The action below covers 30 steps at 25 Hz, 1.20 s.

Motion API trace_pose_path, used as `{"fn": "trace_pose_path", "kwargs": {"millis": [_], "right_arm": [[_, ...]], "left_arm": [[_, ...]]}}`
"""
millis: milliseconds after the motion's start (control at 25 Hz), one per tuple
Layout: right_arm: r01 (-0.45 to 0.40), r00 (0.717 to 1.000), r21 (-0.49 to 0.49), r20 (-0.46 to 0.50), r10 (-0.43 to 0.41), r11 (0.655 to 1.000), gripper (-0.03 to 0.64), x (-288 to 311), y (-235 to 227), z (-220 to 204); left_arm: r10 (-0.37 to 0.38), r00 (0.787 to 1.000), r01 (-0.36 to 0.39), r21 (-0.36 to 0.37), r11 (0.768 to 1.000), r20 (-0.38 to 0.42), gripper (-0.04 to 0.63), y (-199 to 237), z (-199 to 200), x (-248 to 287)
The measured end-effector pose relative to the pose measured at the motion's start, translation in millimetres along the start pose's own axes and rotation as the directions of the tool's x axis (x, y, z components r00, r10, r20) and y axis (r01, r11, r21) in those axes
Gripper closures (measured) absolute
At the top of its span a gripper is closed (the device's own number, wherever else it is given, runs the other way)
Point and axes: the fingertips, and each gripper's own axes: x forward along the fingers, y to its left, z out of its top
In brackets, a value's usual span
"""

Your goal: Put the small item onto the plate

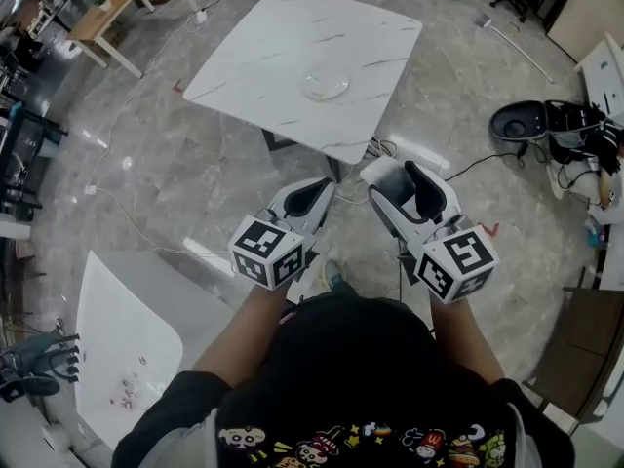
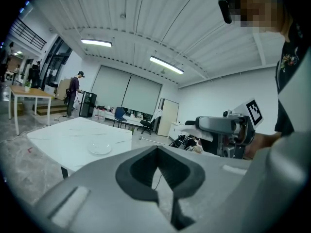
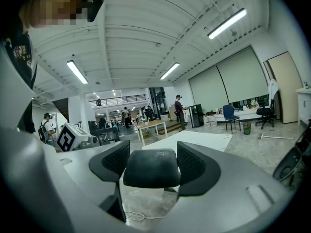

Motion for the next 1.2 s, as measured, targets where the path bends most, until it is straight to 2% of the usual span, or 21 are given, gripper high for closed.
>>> {"fn": "trace_pose_path", "kwargs": {"millis": [320, 520, 960, 1200], "right_arm": [[0.009, 1.000, -0.037, 0.028, -0.008, 0.999, 0.287, 36, 3, 19], [0.007, 1.000, -0.037, 0.020, -0.007, 0.999, 0.287, 50, 12, 17], [-0.013, 1.000, -0.065, 0.007, 0.014, 0.998, 0.287, 58, 24, 22], [-0.010, 1.000, -0.060, 0.009, 0.011, 0.998, 0.287, 67, 18, 23]], "left_arm": [[-0.007, 1.000, 0.007, 0.026, 1.000, 0.015, 0.594, 32, 18, -6], [-0.003, 1.000, 0.003, 0.021, 1.000, 0.009, 0.594, 47, 16, -13], [0.016, 0.999, -0.016, 0.011, 1.000, 0.049, 0.594, 55, 25, -23], [0.025, 0.999, -0.025, -0.001, 1.000, 0.044, 0.594, 61, 25, -20]]}}
